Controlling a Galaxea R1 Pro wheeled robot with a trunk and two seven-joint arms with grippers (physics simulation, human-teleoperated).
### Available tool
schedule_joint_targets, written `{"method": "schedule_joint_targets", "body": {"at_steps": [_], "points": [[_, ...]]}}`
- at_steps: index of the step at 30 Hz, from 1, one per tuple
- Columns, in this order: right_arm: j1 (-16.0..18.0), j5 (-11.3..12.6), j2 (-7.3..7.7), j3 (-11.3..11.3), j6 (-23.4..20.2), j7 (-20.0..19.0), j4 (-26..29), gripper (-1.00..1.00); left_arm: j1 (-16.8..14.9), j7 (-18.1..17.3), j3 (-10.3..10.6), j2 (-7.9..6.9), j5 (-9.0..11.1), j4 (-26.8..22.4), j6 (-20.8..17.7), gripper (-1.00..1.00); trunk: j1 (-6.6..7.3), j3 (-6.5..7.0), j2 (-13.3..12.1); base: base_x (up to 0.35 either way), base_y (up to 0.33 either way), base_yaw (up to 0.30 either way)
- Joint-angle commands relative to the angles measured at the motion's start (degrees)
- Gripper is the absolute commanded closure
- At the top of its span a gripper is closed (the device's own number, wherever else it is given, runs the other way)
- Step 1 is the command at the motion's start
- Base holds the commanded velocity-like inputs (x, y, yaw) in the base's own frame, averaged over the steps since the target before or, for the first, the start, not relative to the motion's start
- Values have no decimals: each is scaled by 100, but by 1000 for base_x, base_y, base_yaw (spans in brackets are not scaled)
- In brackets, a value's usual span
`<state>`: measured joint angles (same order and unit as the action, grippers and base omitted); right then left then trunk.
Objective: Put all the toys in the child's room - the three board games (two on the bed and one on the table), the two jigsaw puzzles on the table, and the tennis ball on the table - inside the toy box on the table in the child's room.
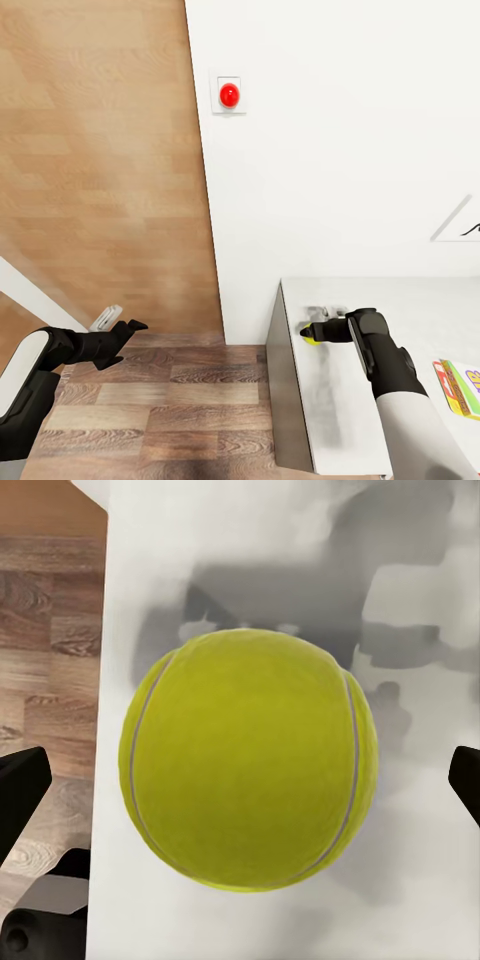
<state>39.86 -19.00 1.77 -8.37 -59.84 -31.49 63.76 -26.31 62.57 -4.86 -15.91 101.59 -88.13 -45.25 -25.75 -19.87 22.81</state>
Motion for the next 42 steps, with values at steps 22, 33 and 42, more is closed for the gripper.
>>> {"method": "schedule_joint_targets", "body": {"at_steps": [22,33,42], "points": [[5,-74,-24,1,-16,-59,5,-100,-6,53,-13,0,45,-10,-28,-100,-3,-10,11,0,0,0],[4,-77,-39,5,-16,-59,-35,-100,-6,53,-16,0,45,-11,-28,-100,-3,-10,11,0,0,0],[6,-75,-55,10,-16,-57,-71,-100,-6,53,-19,-1,45,-11,-28,-100,-3,-10,11,0,0,0]]}}
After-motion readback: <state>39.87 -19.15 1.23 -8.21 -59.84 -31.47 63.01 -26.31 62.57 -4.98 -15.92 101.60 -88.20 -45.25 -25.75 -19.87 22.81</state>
